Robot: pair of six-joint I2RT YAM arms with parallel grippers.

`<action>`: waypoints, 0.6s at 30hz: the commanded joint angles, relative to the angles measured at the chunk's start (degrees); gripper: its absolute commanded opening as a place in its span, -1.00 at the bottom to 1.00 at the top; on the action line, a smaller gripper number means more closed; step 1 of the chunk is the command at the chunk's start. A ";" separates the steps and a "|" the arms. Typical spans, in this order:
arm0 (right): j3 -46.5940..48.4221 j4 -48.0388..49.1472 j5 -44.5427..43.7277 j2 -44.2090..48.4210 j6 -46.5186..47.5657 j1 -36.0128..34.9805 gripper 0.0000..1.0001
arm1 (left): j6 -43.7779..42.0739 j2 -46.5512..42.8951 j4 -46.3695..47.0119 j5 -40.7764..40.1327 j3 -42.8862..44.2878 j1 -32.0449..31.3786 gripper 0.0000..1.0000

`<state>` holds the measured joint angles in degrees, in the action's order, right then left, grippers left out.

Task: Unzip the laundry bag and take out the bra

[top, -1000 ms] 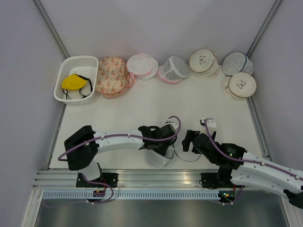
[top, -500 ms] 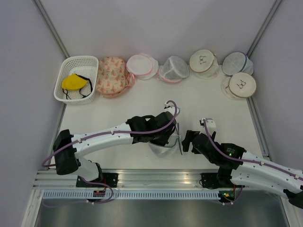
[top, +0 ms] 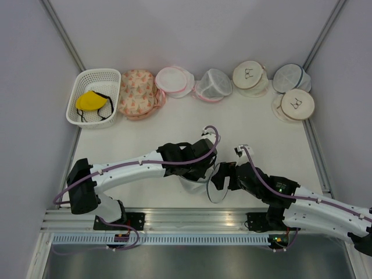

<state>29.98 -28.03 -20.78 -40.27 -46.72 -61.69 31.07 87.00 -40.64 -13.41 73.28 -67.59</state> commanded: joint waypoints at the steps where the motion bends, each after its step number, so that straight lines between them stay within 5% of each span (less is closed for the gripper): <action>1: -0.62 9.30 6.27 -0.07 2.60 -0.01 0.96 | 0.75 -0.16 0.65 0.49 0.03 -0.08 -0.93; 7: -0.80 11.50 4.69 -4.54 2.95 -0.01 0.92 | 1.45 -2.45 0.74 1.19 -0.50 -0.08 -0.96; 12: -1.32 15.72 5.40 -5.87 2.95 -0.01 0.68 | 2.41 -4.38 1.18 3.03 -1.38 -0.08 -0.95; 15: -1.41 15.55 2.94 -8.06 2.77 -0.10 0.35 | 2.86 -5.96 2.50 4.53 -1.91 -0.08 -0.95; 18: -0.36 12.67 0.49 -9.21 2.25 -0.01 -0.70 | 2.77 -6.76 2.76 3.83 -2.43 -0.08 -0.95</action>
<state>28.62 -14.52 -16.78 -48.29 -43.70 -61.73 31.75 83.48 -40.47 -10.94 70.83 -67.57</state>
